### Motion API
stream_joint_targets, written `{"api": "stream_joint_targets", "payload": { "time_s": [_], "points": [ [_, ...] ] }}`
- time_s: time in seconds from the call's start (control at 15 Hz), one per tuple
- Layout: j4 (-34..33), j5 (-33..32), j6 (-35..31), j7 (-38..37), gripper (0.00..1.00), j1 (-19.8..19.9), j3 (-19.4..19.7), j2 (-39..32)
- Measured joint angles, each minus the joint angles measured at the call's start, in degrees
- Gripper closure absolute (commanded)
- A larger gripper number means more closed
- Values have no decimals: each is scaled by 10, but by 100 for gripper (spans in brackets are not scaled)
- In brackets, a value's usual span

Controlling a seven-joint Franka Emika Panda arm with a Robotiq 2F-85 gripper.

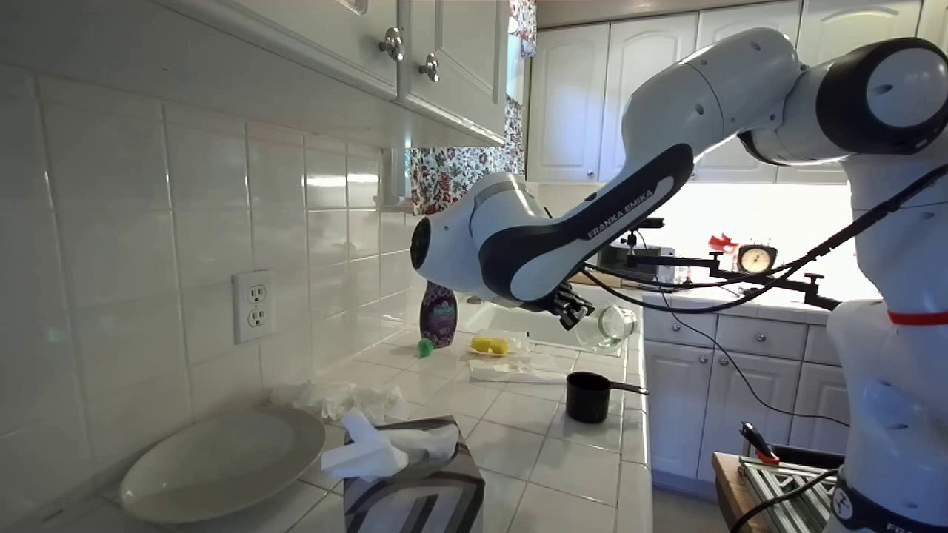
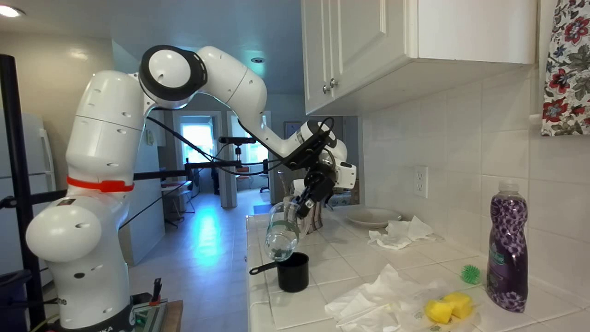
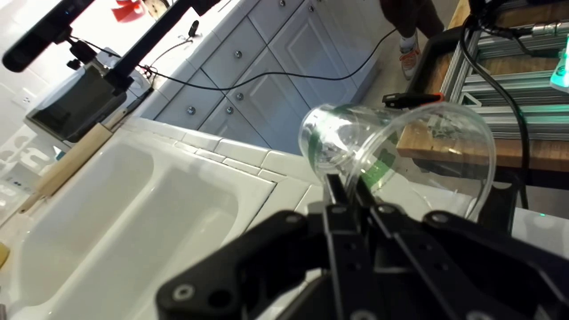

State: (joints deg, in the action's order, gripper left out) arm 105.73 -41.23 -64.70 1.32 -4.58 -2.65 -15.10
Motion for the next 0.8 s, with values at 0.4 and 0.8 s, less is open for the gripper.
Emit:
{"api": "stream_joint_targets", "payload": {
  "time_s": [0.4,0.8],
  "points": [
    [0,-8,7,0,98,-2,-1,-1],
    [0,-10,13,0,98,-2,-2,-4]
  ]
}}
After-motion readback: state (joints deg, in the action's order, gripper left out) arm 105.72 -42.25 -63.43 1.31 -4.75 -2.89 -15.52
